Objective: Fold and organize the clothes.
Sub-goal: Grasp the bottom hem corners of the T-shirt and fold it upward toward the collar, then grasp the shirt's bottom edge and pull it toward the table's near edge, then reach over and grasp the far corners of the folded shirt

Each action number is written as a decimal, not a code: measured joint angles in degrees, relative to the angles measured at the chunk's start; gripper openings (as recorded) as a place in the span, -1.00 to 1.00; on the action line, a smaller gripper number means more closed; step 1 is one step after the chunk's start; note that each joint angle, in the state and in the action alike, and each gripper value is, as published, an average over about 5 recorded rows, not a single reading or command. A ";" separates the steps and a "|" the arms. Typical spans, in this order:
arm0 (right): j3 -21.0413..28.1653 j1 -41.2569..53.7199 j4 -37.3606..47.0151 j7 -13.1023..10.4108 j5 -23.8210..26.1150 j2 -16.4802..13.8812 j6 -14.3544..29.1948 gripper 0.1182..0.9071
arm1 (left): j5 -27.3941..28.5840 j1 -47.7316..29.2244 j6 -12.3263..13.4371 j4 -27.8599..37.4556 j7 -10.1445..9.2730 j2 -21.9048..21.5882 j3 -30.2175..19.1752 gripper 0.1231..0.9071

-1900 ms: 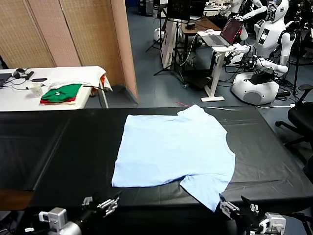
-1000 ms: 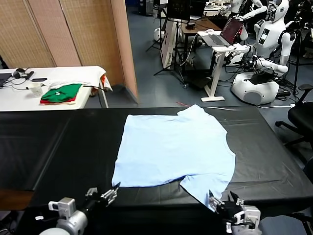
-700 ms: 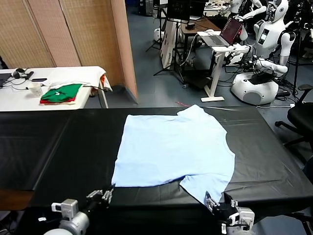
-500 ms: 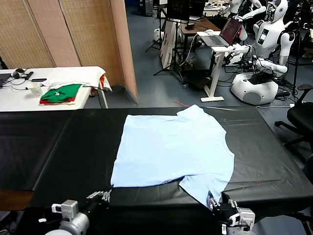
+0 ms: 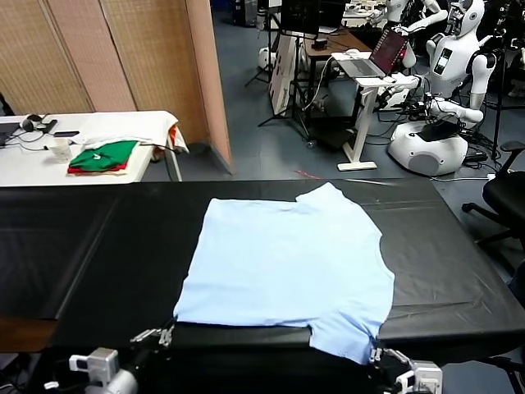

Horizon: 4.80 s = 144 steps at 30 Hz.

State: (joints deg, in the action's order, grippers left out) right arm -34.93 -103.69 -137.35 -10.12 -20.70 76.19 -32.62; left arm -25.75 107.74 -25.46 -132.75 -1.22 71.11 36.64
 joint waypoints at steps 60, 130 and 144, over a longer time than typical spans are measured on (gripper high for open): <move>-2.61 13.28 13.36 4.03 -4.23 -3.33 0.29 0.99 | 0.96 -29.01 2.98 19.66 -0.14 -1.61 -9.52 0.69; -3.28 4.18 0.46 2.26 -4.30 -13.34 -9.58 0.70 | 14.76 -2.49 -5.44 1.42 -3.98 3.21 -2.95 0.04; 2.83 24.99 8.49 -0.51 -12.43 -17.21 -9.58 1.00 | -3.85 -13.38 -7.34 1.65 -7.82 -2.09 -1.38 1.00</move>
State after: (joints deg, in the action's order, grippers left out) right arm -32.10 -78.70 -128.86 -10.63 -33.13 58.98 -42.20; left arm -29.59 94.36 -32.80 -131.09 -9.05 69.01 35.26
